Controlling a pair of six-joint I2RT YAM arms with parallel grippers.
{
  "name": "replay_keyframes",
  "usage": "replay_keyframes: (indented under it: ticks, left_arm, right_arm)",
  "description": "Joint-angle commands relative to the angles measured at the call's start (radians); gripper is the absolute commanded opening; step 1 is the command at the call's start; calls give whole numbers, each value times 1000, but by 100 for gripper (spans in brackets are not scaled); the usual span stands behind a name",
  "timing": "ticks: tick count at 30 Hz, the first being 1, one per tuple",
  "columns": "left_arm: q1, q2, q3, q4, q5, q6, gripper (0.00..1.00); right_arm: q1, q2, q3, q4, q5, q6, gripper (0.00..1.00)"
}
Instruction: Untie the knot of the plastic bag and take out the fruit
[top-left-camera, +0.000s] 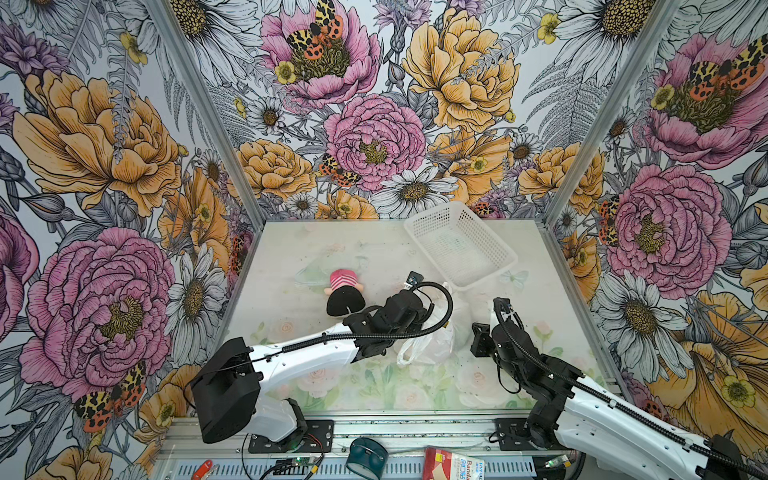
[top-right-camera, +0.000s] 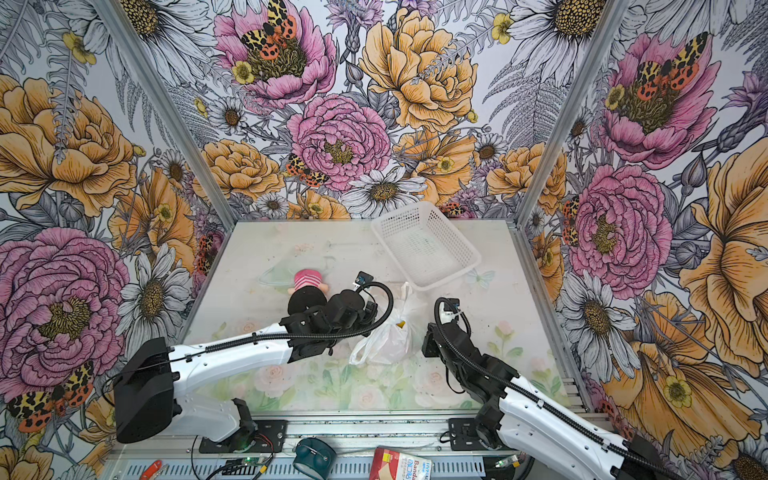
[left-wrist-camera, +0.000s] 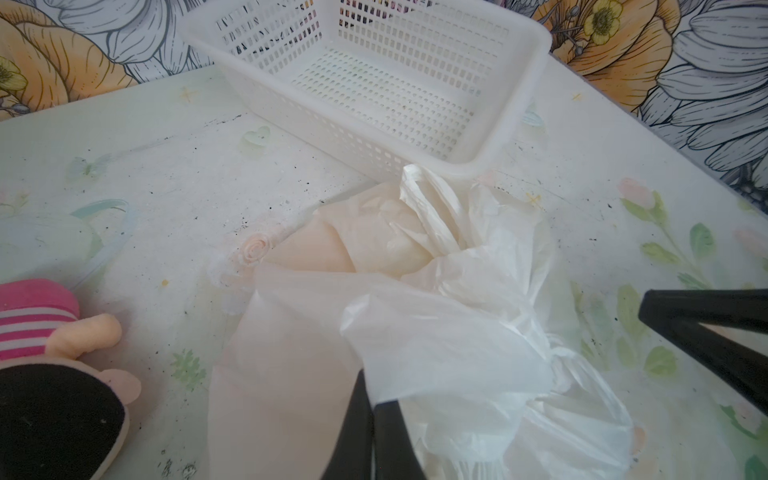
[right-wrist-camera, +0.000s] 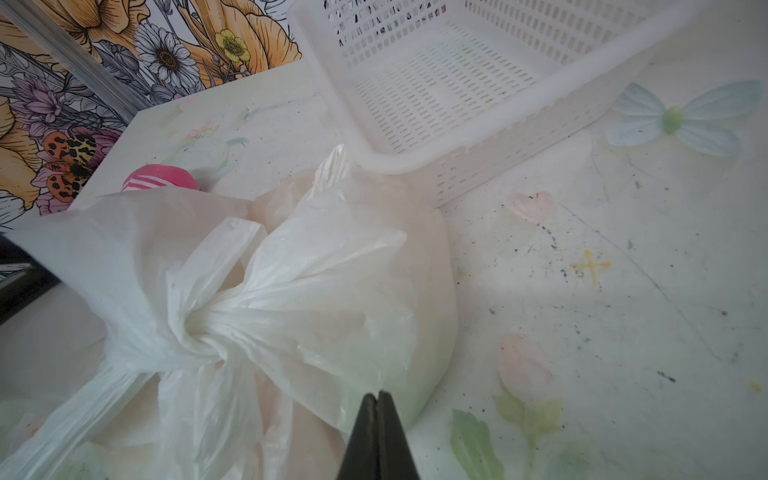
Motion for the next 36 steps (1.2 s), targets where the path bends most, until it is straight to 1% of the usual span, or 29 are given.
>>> replay_keyframes:
  ticks: [1, 2, 3, 4, 6, 8, 12, 17, 18, 20, 23, 25, 27, 28, 36]
  left_arm:
    - [0, 31, 39, 10, -1, 12, 0]
    - [0, 34, 42, 6, -3, 10, 0]
    - [1, 35, 43, 6, -5, 8, 0]
    - [1, 36, 43, 6, -4, 7, 0]
    - [-1, 39, 45, 6, 3, 5, 0]
    - [-2, 41, 46, 6, 6, 4, 0]
    - [-3, 38, 46, 5, 8, 7, 0]
    - [-8, 35, 46, 7, 15, 9, 0]
    - [-9, 33, 47, 6, 15, 11, 0]
    - [-12, 31, 46, 8, 15, 13, 0]
    - [-14, 23, 41, 12, 15, 13, 0]
    - [-14, 11, 33, 19, 16, 13, 0]
    - [-13, -4, 21, 31, 19, 12, 0]
    - [-11, -11, 14, 36, 21, 13, 0]
    - [30, -45, -18, 46, 20, -17, 0]
  right_arm:
    - [-2, 17, 32, 9, -51, -28, 45]
    - [0, 29, 42, 9, -65, -31, 57]
    - [1, 47, 54, 10, -77, -33, 66]
    - [1, 68, 67, 8, -82, -36, 73]
    - [1, 124, 91, 7, -80, -40, 81]
    - [2, 189, 123, 10, -78, -39, 84]
    - [2, 316, 192, 10, -65, -50, 84]
    - [-2, 403, 238, 9, 14, -54, 83]
    - [-1, 417, 244, 9, 27, -54, 80]
    - [-2, 447, 257, 10, 46, -55, 70]
    - [-7, 474, 257, 9, 72, -53, 42]
    - [-16, 472, 250, 8, 83, -48, 20]
    - [-28, 455, 238, 9, 83, -42, 4]
    - [-32, 445, 232, 8, 84, -40, 0]
    - [-51, 303, 146, 6, 87, -10, 0]
